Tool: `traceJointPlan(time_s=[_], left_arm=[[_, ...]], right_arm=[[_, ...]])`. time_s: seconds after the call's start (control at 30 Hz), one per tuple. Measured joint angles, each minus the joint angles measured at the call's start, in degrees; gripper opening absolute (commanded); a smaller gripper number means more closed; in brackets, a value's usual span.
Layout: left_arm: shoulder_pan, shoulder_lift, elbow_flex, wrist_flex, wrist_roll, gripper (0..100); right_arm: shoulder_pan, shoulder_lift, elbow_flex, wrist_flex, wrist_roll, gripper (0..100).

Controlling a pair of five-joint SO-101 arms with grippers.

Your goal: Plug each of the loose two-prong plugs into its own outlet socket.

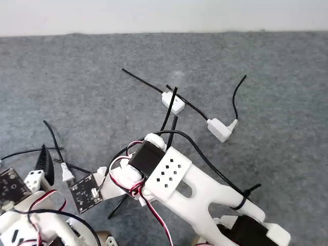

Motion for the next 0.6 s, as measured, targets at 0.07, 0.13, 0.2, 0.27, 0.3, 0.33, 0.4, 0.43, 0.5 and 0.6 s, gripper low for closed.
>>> traceJointPlan(time_s=[0.07,0.13,0.2,0.27,0.3,0.33,0.4,0.43,0.5,0.6], left_arm=[[-1.49,0.00,0.00,-0.09,0.00,41],[-3.16,0.00,-0.09,-0.09,0.00,41],[-4.57,0.00,-0.97,-0.09,0.00,41],[-5.54,0.00,-1.76,-0.09,0.00,41],[-5.80,0.00,-1.93,-0.09,0.00,41],[-5.98,0.00,-2.11,-0.09,0.00,41],[-6.15,0.00,-2.29,-0.09,0.00,41],[-6.15,0.00,-2.37,-0.09,0.09,41],[-6.15,0.00,-2.37,-0.09,0.09,41],[-6.15,0.00,-2.37,-0.09,0.18,41]], right_arm=[[0.70,0.00,0.00,0.00,0.00,0.9],[1.05,0.00,0.00,0.00,0.00,0.9],[1.14,0.00,0.00,-0.44,0.00,0.9],[1.14,0.00,0.00,-1.93,-0.09,0.9],[1.14,0.00,0.00,-2.55,-0.09,0.9],[1.14,0.00,0.00,-3.08,-0.09,0.9],[1.14,0.00,0.00,-3.96,-0.09,0.9],[1.14,0.00,0.00,-4.66,-0.09,0.9],[1.14,0.00,0.00,-6.77,-0.09,0.9],[1.14,0.97,1.85,-9.93,-0.09,0.9]])
